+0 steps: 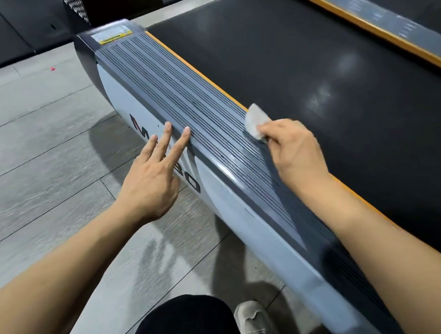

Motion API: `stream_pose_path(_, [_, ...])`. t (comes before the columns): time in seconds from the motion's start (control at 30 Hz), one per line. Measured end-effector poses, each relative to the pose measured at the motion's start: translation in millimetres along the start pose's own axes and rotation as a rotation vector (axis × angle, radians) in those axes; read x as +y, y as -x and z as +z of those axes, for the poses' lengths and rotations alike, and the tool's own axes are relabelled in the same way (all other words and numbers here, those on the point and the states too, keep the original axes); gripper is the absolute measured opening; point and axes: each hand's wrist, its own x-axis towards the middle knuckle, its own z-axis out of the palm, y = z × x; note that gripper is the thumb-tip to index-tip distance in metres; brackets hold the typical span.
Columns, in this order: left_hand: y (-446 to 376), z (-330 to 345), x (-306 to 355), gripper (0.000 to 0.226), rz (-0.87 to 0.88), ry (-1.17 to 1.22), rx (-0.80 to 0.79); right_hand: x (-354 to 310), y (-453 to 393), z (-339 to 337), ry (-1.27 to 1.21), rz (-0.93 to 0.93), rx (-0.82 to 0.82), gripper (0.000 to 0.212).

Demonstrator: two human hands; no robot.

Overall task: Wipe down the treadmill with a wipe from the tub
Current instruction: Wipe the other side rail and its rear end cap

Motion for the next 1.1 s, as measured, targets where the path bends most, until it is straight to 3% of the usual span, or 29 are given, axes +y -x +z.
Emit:
stream_pose_path(0.07, [1, -3, 1, 0.089, 0.006, -0.005, -0.017, -12, 0, 5, -0.026, -0.037, -0.030, 0.030])
stream_pose_path(0.17, [2, -5, 4, 0.087, -0.009, 0.002, -0.037, -42, 25, 11, -0.132, -0.342, -0.210, 0.027])
stream_pose_path(0.23, [5, -8, 10, 0.082, -0.019, 0.001, -0.010, -26, 4, 10, -0.099, -0.298, -0.179, 0.028])
stream_pose_path(0.33, [26, -7, 32, 0.068, 0.076, -0.020, 0.112, 2, -31, 16, -0.011, -0.033, -0.026, 0.027])
stream_pose_path(0.43, [54, 15, 61, 0.060, 0.296, 0.001, 0.106, -34, -13, 24, -0.126, -0.273, -0.195, 0.032])
stream_pose_path(0.5, [64, 27, 72, 0.062, 0.348, -0.019, 0.090, -36, -2, 20, -0.212, -0.447, -0.326, 0.037])
stream_pose_path(0.57, [65, 32, 73, 0.067, 0.349, -0.026, 0.092, -16, -26, 19, -0.156, -0.414, -0.242, 0.032])
stream_pose_path(0.67, [65, 29, 70, 0.074, 0.334, -0.039, 0.075, 6, -60, 21, -0.050, -0.128, -0.114, 0.029])
stream_pose_path(0.83, [63, 29, 69, 0.073, 0.323, -0.031, 0.094, -40, -29, 28, -0.258, -0.537, -0.366, 0.035])
stream_pose_path(0.87, [61, 28, 69, 0.073, 0.324, -0.025, 0.099, -36, -39, 28, -0.224, -0.535, -0.347, 0.034])
stream_pose_path(0.93, [60, 25, 70, 0.071, 0.321, -0.009, 0.108, -17, -69, 32, -0.139, -0.349, -0.170, 0.030])
stream_pose_path(1.0, [59, 23, 71, 0.066, 0.307, 0.001, 0.131, -13, -84, 37, -0.117, -0.202, -0.122, 0.032])
stream_pose_path(1.1, [53, 21, 65, 0.060, 0.234, 0.030, 0.168, -47, -62, 48, -0.244, -0.494, -0.308, 0.031])
